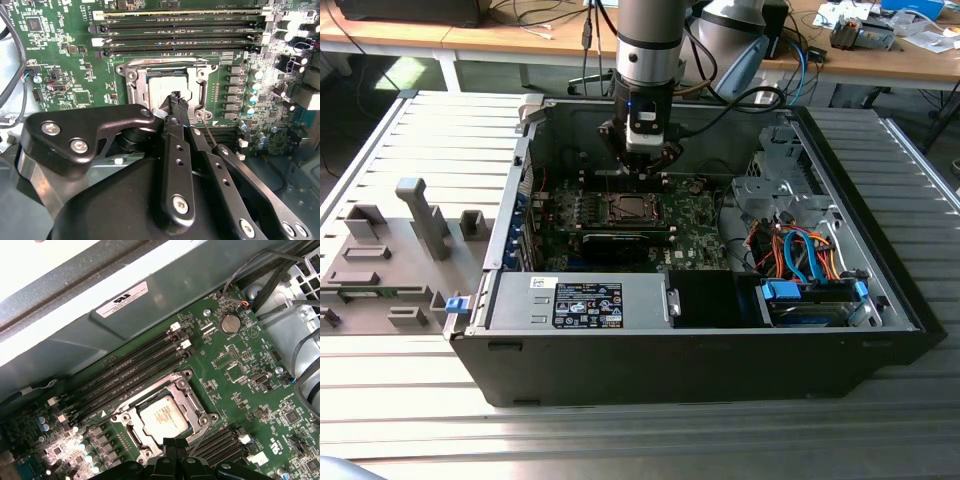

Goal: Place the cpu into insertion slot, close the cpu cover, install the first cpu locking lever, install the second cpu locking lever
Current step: 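Install the first cpu locking lever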

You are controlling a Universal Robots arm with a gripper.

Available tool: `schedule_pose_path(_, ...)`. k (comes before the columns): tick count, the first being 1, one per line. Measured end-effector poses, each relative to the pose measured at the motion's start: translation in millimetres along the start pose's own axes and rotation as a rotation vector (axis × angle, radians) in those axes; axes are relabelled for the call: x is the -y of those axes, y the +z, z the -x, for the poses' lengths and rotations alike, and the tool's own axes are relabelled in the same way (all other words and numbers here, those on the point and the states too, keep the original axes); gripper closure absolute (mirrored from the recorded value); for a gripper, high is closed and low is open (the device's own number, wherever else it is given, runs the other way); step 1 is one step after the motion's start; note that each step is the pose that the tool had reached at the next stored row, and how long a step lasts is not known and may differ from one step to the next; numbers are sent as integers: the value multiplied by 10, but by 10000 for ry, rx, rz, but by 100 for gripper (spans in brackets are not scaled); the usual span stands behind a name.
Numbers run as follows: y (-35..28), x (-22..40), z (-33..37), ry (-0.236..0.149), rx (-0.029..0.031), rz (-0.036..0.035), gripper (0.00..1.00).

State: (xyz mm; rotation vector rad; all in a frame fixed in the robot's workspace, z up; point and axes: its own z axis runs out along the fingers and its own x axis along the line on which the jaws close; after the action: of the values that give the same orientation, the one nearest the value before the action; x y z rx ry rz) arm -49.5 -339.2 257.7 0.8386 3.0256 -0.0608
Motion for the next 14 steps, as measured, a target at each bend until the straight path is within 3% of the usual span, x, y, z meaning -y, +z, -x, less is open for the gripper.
schedule_pose_path(14, 0, 0, 0, -196, 7, 3, 89)
